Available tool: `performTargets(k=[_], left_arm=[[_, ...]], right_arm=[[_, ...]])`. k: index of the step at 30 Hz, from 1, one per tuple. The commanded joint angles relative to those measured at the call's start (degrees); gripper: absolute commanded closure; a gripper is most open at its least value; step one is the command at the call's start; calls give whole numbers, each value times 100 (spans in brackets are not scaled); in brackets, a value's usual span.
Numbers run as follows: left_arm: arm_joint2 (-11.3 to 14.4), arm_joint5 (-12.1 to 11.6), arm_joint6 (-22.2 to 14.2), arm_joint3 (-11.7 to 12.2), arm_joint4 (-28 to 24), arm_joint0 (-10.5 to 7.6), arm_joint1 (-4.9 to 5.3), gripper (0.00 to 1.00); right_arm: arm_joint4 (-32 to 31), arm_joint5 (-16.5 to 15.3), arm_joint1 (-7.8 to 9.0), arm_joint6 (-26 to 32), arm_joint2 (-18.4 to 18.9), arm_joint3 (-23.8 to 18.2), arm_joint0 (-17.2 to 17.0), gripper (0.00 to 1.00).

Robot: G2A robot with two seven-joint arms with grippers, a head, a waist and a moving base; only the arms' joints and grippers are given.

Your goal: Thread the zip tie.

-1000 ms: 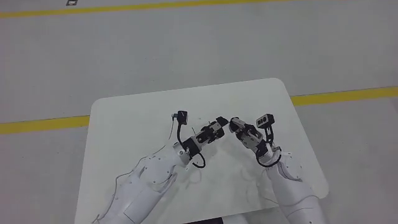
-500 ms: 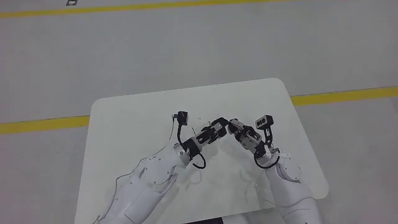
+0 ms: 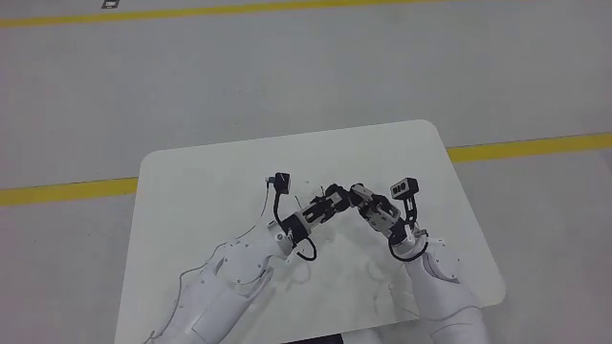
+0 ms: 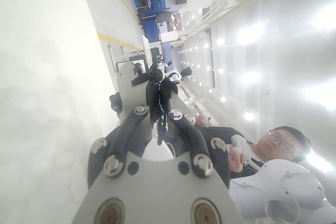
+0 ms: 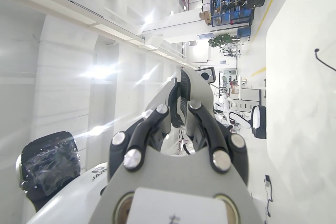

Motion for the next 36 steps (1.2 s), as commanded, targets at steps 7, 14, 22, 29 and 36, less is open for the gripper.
performTargets(k=[7, 14, 22, 29, 36], left_arm=[[-8, 0, 15, 51, 37, 4, 1, 90], [-11, 0, 35, 60, 50, 5, 2, 78], [-14, 0, 16, 90, 41, -6, 7, 86], [-23, 0, -7, 126, 19, -33, 12, 85], [-4, 23, -15, 184, 17, -73, 10, 84]], right_arm=[[-198, 0, -121, 92, 158, -134, -25, 100], [-500, 0, -231, 117, 319, -264, -58, 100], [-1040, 0, -353, 3, 459, -461, -103, 100], [-1386, 0, -446, -28, 550, -566, -112, 100], [-1784, 0, -524, -102, 614, -738, -133, 100]])
